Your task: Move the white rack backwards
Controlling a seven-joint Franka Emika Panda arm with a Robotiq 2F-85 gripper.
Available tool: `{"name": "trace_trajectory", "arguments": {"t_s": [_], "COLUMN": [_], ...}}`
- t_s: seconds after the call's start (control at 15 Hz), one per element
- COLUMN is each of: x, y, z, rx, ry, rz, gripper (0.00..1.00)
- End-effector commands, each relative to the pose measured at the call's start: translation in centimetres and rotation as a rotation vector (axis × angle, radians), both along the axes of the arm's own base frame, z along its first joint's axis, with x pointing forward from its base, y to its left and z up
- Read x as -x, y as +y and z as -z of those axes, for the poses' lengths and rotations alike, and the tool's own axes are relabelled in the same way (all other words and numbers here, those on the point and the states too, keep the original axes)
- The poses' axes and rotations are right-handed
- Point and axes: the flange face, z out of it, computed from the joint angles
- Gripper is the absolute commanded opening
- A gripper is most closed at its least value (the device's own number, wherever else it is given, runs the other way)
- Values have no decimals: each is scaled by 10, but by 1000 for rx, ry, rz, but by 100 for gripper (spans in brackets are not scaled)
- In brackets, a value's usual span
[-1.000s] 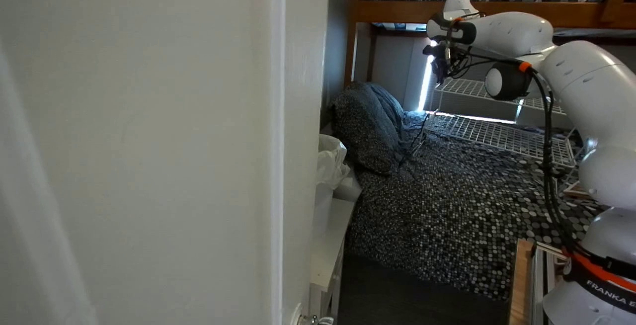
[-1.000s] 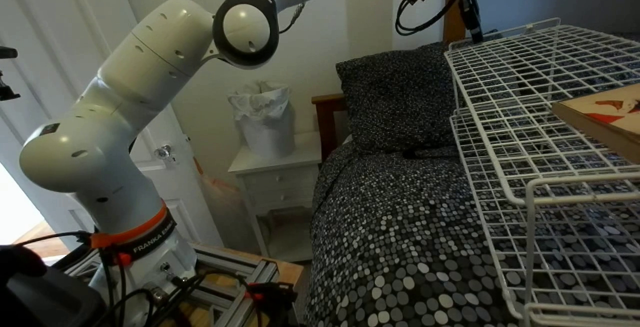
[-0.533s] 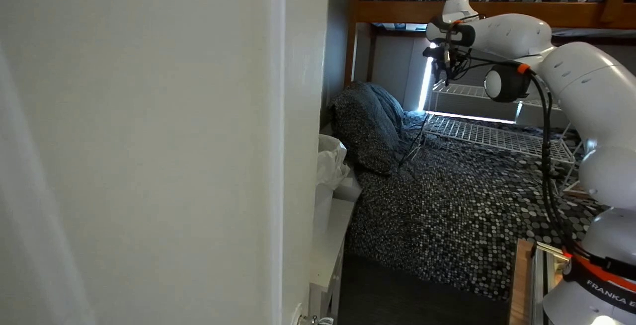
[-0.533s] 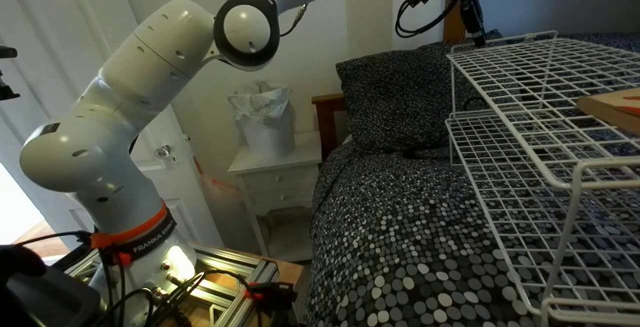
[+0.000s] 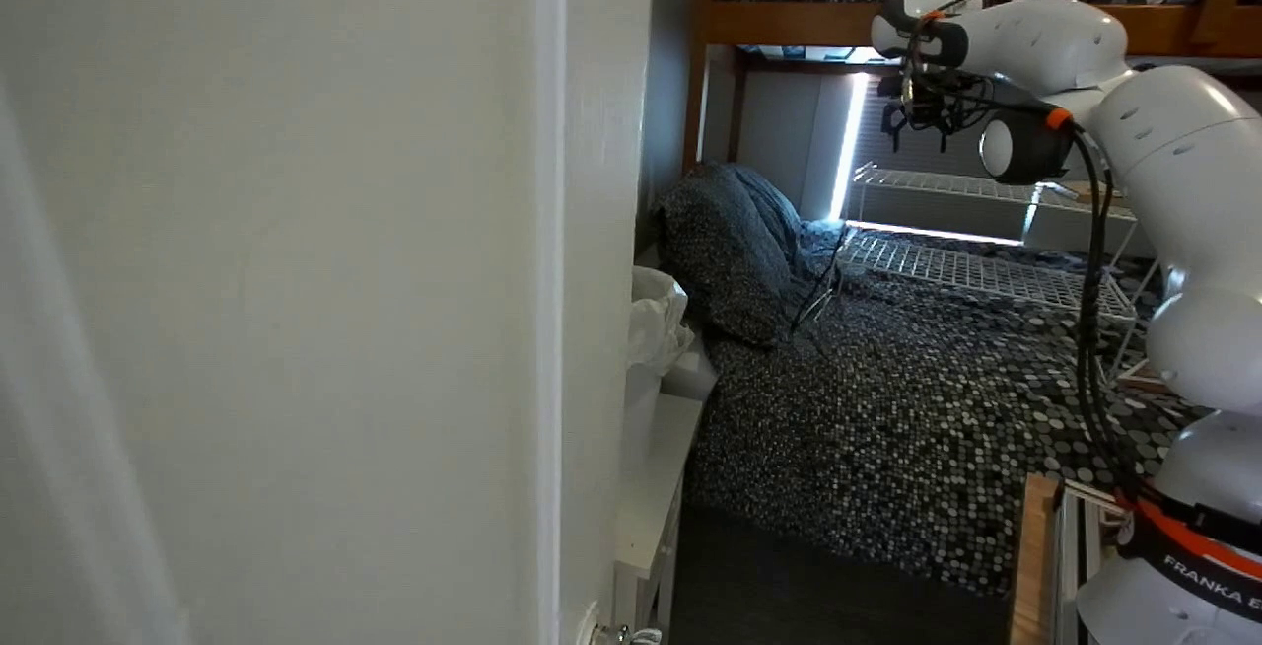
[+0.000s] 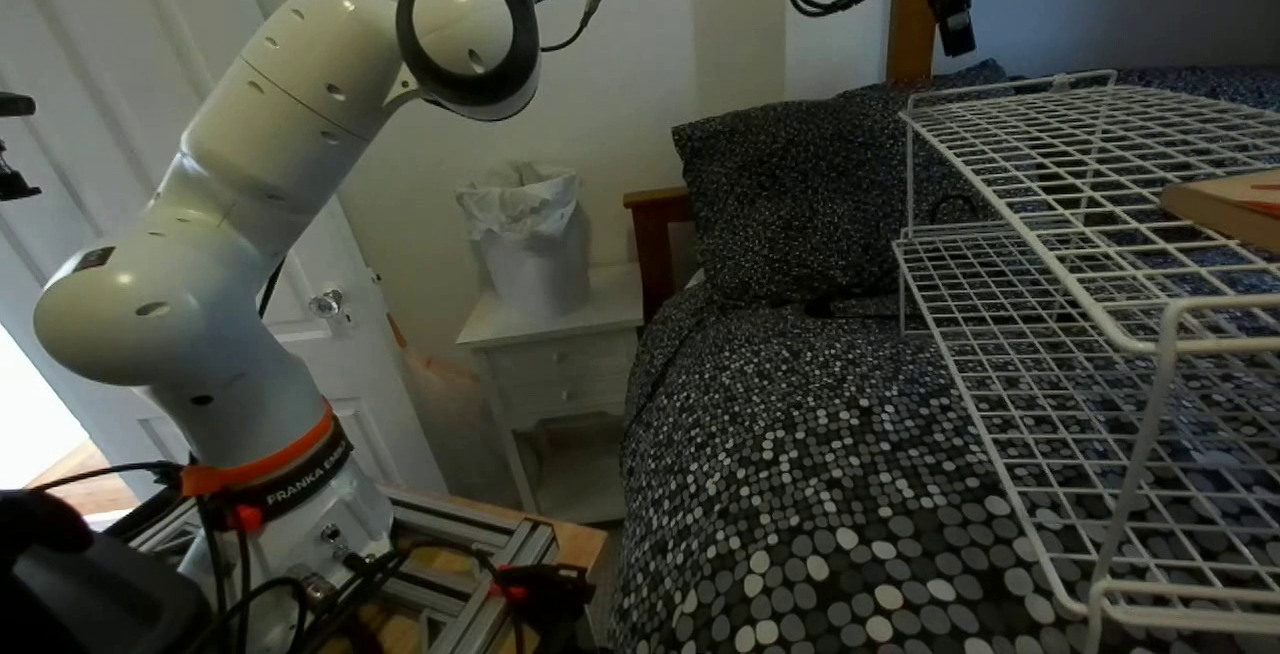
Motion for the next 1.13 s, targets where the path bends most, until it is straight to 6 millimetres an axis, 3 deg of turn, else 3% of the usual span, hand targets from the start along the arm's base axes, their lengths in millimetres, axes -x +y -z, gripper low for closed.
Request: {"name": "trace_trajectory", "arguments": {"t_s": [0.0,0.47,0.8,0.87,1.07], "x": [18,34,71,56,72], "y": [1,-1,-16,-9,-16], "z": [-9,-40,-65,-59,-66], "rx": [-42,-15,-32,-22,-28], "ry": [115,293,378,355,377], "rz": [-160,-518,-793,-703,-763], "gripper": [100,100,100,100,100]}}
